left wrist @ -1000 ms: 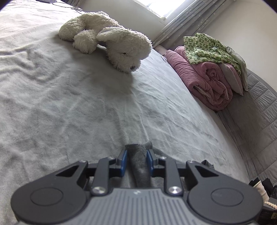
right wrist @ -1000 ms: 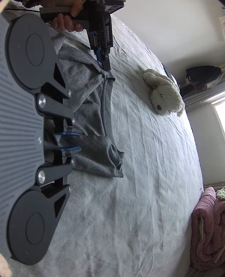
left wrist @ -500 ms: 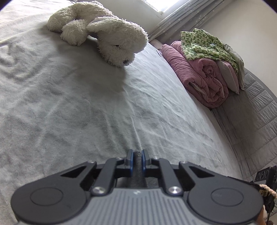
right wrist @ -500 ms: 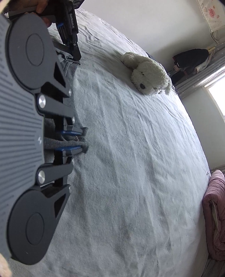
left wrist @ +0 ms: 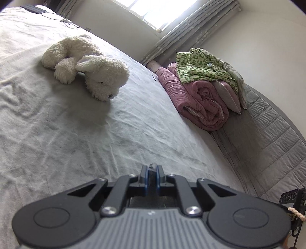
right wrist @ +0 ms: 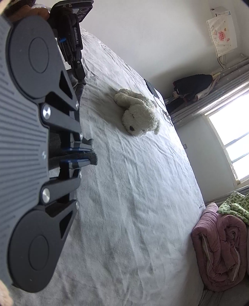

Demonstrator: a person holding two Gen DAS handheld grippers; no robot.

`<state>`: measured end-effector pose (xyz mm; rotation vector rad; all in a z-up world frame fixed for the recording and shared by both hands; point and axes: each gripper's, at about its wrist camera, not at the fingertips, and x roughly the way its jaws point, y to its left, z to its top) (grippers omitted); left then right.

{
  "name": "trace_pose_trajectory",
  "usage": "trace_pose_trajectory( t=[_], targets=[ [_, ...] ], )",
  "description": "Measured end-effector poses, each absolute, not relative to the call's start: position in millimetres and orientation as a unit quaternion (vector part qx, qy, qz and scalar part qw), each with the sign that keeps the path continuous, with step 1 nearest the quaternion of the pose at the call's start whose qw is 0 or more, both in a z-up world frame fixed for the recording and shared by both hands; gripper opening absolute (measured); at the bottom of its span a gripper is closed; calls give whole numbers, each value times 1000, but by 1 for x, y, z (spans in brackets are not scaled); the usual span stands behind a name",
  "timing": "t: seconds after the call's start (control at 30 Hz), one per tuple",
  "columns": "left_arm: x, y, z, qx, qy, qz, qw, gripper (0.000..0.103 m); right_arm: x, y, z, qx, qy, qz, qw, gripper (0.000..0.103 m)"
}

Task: Fold clothes

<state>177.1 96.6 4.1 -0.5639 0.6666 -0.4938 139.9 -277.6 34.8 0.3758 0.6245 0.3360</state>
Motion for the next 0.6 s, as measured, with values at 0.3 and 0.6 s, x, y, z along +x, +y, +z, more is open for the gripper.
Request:
trace_pose_trajectory(
  t=[0.3, 0.6],
  targets=[
    [93, 108, 23, -212, 292, -268, 893, 8, 67, -283, 49, 162, 272, 182, 931, 10],
    [22, 104, -2, -131, 295, -272, 907, 8, 15, -289, 23, 155, 272, 198, 929, 6]
  ],
)
